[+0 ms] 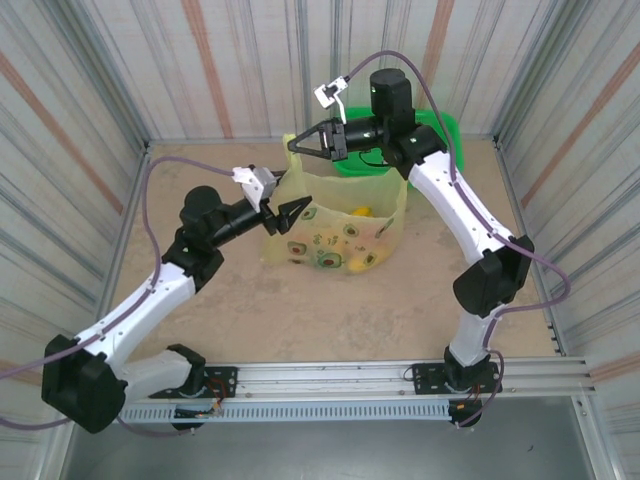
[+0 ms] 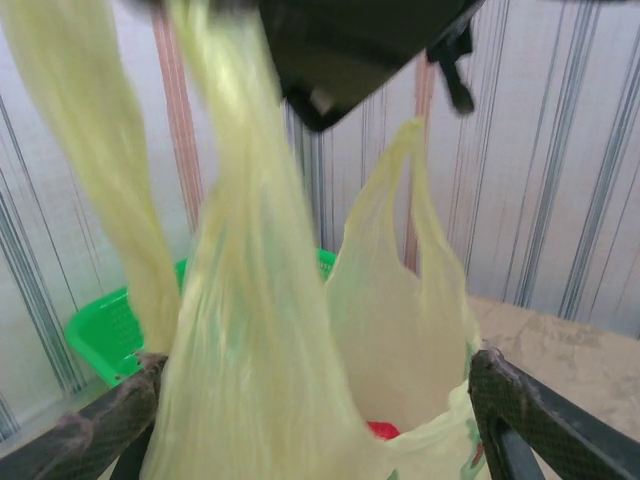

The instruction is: Place the fake fruits into the plastic bag and tie a complex knot

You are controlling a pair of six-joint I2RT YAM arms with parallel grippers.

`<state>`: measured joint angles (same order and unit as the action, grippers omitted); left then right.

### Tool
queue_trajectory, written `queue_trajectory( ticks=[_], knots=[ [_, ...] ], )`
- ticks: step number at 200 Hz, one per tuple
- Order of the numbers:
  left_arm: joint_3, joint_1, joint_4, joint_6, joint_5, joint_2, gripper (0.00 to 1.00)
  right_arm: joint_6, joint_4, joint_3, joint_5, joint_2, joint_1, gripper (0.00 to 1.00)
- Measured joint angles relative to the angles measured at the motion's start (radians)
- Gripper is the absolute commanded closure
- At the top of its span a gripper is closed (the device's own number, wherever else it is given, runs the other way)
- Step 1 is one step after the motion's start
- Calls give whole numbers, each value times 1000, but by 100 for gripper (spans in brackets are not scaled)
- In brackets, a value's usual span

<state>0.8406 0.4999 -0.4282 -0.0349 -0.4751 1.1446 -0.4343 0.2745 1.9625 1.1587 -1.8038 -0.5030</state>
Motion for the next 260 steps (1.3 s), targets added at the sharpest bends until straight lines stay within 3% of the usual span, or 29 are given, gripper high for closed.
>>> queue_trajectory(
  ticks=[44, 99, 147, 193, 260],
  knots=[
    [-63, 5, -198, -6, 1, 85, 29, -3, -69, -69, 25, 34, -1, 100],
    [-104, 6, -354, -2, 8, 94, 21, -12, -148, -163, 66, 76, -3, 100],
    [-104, 6, -439, 16, -7, 138, 26, -80, -290, -253, 84, 108, -23, 100],
    [-106, 6, -564, 71, -70, 224, 48, -156, -433, -330, 81, 139, -25, 100],
    [-135, 6, -669, 121, -105, 234, 90, -245, -616, -465, 21, 200, -11, 100]
  ],
)
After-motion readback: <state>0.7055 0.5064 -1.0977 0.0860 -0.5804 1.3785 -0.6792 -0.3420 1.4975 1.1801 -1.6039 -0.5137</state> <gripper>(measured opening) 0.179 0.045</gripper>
